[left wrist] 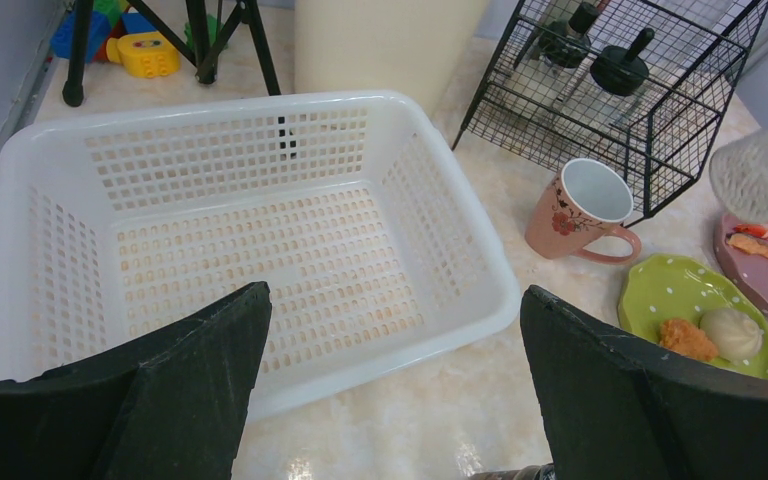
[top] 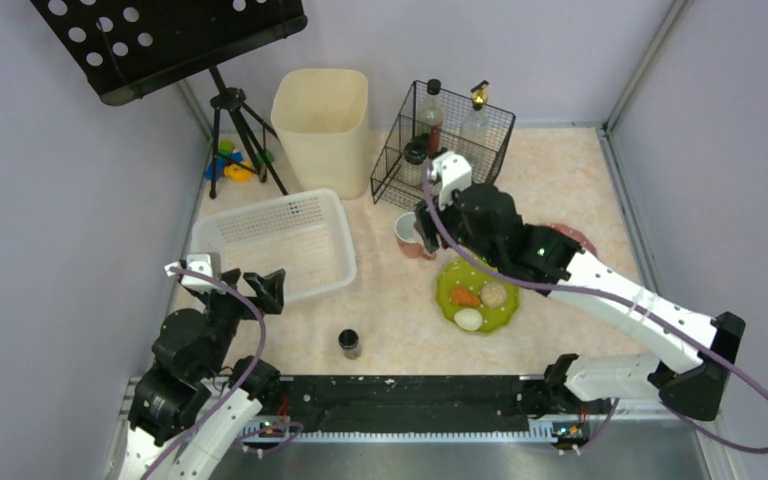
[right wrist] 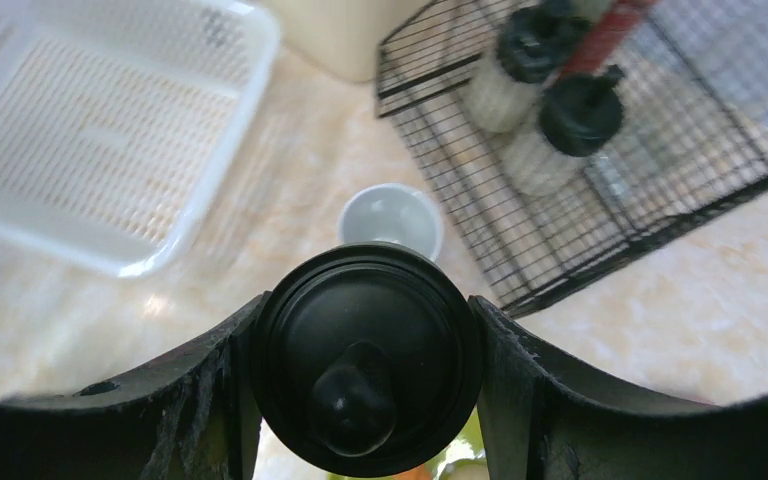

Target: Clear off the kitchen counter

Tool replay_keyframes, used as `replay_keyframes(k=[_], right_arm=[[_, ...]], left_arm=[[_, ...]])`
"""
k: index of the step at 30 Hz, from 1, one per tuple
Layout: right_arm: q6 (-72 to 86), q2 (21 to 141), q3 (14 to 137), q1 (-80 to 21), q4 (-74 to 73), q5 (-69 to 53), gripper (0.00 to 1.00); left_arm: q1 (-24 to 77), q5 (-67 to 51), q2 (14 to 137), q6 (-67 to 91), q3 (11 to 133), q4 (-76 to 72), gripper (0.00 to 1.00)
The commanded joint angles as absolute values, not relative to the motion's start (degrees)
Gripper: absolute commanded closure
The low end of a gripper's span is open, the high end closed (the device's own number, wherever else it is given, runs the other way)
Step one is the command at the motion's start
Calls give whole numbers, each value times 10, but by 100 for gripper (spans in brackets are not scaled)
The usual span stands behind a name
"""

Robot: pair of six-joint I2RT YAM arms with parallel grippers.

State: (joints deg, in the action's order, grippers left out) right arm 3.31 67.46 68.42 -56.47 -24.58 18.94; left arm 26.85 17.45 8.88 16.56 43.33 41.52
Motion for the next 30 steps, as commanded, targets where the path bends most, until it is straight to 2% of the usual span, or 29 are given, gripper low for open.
replay_keyframes(k=[1, 9, 19, 30], right_arm=[[83, 708, 754, -486, -227, 215, 88], [99, 801, 800, -402, -192, 221, 89], [114, 920, 842, -394, -99, 260, 92], [144, 979, 864, -394, -24, 311, 93]], left_arm=[[270, 173, 93, 162, 428, 388, 1], [270, 173, 91, 162, 428, 388, 1], [271, 173, 87, 163, 428, 388, 1], [272, 172, 88, 163, 428, 388, 1]])
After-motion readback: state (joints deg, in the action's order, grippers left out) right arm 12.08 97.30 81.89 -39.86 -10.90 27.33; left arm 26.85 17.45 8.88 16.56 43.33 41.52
